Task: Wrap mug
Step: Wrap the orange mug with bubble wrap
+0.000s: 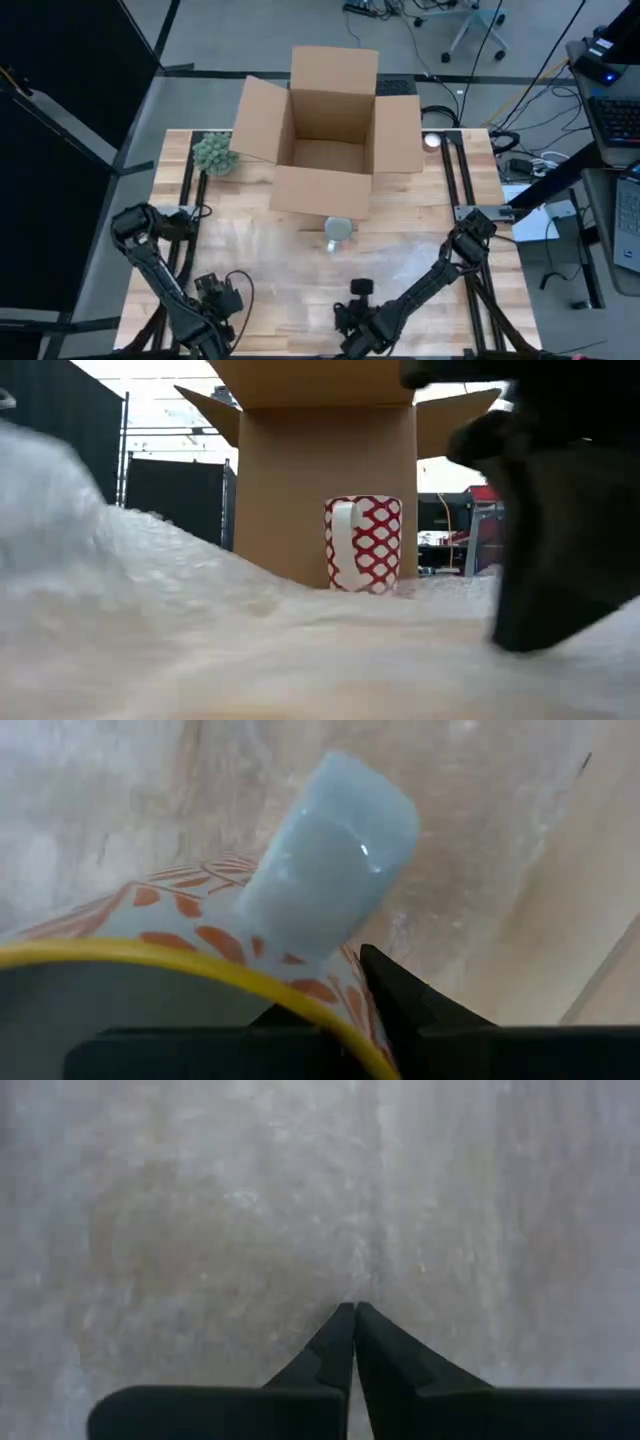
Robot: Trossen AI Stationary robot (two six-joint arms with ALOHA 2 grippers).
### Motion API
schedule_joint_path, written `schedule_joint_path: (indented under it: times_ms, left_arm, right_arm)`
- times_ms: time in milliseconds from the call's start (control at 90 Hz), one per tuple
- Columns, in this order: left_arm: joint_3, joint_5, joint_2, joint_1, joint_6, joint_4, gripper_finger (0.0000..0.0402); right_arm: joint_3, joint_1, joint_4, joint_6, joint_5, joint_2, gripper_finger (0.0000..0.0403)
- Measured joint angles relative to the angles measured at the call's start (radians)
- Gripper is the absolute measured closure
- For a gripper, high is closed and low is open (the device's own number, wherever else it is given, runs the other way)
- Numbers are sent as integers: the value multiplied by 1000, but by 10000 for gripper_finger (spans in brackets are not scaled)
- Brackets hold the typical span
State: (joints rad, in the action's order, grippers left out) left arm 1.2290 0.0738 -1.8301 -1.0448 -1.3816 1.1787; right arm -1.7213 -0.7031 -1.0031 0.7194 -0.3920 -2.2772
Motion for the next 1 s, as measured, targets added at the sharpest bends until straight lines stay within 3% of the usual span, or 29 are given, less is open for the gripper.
schedule_joint_path:
  times_ms: [233,389,578,722,878,1000]
  left_arm:
    - [3,-39,2,-52,-83,3,388]
    - [73,-27,4,-48,-102,0,388]
    - [206,171,52,-42,-102,26,388]
    - [247,468,77,-25,-93,32,388]
    - [205,510,70,95,73,-46,388]
    - [140,400,54,236,314,-251,388]
  right_arm:
    - [3,-17,-206,12,53,1,403]
    - [6,-32,-189,40,84,26,403]
    - [4,-42,-2,35,94,47,403]
    - [4,-47,47,24,93,47,403]
    - [-3,-30,28,38,111,47,403]
    - [-6,-3,0,47,222,53,402]
